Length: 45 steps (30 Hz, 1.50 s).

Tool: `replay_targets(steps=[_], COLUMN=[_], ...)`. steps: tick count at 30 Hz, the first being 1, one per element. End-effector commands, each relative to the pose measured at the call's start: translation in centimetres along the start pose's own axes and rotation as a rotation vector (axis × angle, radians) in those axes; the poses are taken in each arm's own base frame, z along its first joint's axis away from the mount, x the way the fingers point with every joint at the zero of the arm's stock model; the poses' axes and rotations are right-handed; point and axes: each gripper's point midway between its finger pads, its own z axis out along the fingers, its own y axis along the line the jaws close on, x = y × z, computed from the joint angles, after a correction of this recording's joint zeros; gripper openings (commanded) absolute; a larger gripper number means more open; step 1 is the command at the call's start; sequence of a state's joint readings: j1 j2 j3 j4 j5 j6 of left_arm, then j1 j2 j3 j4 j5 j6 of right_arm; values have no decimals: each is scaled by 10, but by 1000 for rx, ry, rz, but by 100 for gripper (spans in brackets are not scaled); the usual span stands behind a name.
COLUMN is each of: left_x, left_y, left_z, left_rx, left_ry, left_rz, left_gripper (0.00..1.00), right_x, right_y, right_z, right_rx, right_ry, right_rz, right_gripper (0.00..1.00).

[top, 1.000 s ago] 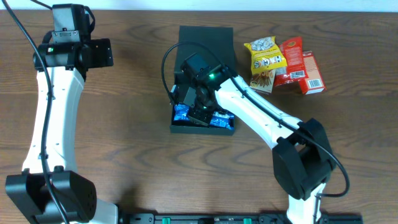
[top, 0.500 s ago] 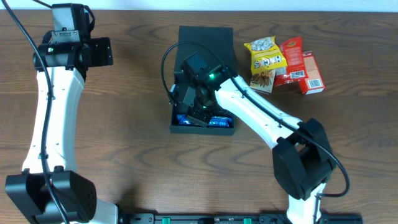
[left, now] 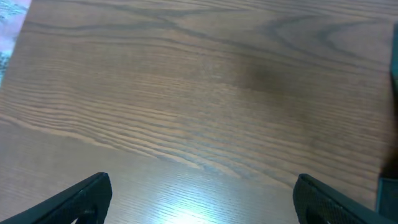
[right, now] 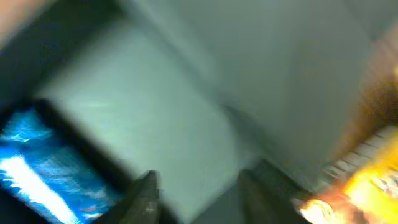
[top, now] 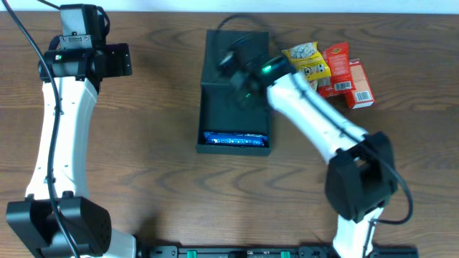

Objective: Pack container
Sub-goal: 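Move the right gripper to the yellow candy bag and grasp it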

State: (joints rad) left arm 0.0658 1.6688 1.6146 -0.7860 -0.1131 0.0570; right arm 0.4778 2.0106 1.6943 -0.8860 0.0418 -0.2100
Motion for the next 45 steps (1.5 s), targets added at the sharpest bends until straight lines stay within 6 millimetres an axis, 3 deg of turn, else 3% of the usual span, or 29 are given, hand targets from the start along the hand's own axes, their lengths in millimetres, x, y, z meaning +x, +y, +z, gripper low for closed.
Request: replay_targets(steps=[1, 3, 5, 6, 7, 8, 12, 19, 25, 30, 33, 37, 39, 41, 43, 45], left_x=[4, 4, 4, 4, 4, 4, 4, 2, 4, 4, 4, 4, 4, 4, 4, 4], left_y=[-3, -4, -5, -5, -5, -5, -11, -12, -12, -12, -12, -13, -13, -13, -13, -13], left_z=[5, 5, 5, 5, 5, 5, 5, 5, 5, 5, 5, 5, 5, 5, 5, 5], left_rx=[26, 29, 34, 34, 34, 35, 68, 78, 78, 78, 78, 84, 84, 84, 84, 84], left_ry=[19, 19, 19, 19, 19, 19, 17, 13, 19, 20, 20, 19, 19, 19, 19, 19], left_rz=[5, 5, 4, 4, 4, 5, 4, -5, -15, -15, -22, -23, -23, -23, -35, -38], left_gripper=[92, 92, 92, 92, 92, 92, 92, 92, 92, 92, 92, 92, 92, 92, 92, 92], right_x=[8, 8, 5, 3, 2, 1, -3, -19, -1, 16, 25, 32, 31, 28, 24, 14], right_y=[-36, -35, -29, -29, -34, -40, -72, -170, -204, -230, -231, -227, -226, -226, -227, -230], right_z=[-1, -3, -8, -10, -10, -10, -7, 2, 50, 72, 83, 91, 91, 90, 86, 78], right_rx=[-32, -152, -273, -303, -304, -293, -196, 216, 302, 310, 251, 214, 213, 213, 215, 216], right_ry=[-4, -27, -57, -71, -85, -93, -135, -265, -198, -171, -160, -138, -138, -146, -158, -181], right_rz=[209, 254, 286, 296, 304, 310, 365, 435, 434, 528, 564, 570, 567, 566, 575, 582], right_gripper=[62, 51, 54, 68, 91, 99, 99, 99, 99, 99, 99, 88, 76, 64, 37, 23])
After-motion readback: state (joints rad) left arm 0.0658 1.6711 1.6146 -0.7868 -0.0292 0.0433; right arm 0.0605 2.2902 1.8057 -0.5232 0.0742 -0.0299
